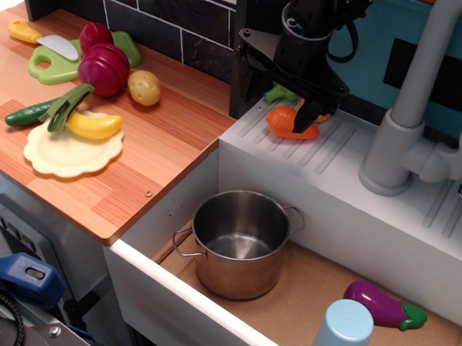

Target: Put carrot in pot or pan

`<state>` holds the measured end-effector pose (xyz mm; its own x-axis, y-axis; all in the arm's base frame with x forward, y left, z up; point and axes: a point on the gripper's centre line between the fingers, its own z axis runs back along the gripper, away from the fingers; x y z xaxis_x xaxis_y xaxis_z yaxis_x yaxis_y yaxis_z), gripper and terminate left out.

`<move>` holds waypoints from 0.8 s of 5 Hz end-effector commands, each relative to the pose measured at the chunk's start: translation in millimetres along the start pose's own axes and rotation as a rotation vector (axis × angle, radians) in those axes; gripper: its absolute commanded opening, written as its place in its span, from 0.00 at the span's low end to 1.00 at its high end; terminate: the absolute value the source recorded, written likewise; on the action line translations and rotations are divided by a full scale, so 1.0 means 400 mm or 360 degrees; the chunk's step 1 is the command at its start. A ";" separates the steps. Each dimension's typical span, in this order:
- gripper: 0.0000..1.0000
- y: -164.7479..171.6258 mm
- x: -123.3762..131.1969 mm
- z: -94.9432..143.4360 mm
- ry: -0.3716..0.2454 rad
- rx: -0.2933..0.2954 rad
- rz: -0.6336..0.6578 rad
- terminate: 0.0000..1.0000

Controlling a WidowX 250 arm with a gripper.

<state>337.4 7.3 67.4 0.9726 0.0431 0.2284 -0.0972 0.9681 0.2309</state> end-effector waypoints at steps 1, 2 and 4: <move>1.00 0.000 0.000 0.000 0.0000 0.0000 0.0000 0.00; 1.00 -0.003 0.021 0.008 -0.0100 0.0030 -0.0058 0.00; 1.00 -0.004 0.068 -0.014 -0.0292 -0.0096 -0.0219 0.00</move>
<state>365.6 7.6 52.8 0.9241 -0.1570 0.3485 0.0854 0.9735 0.2123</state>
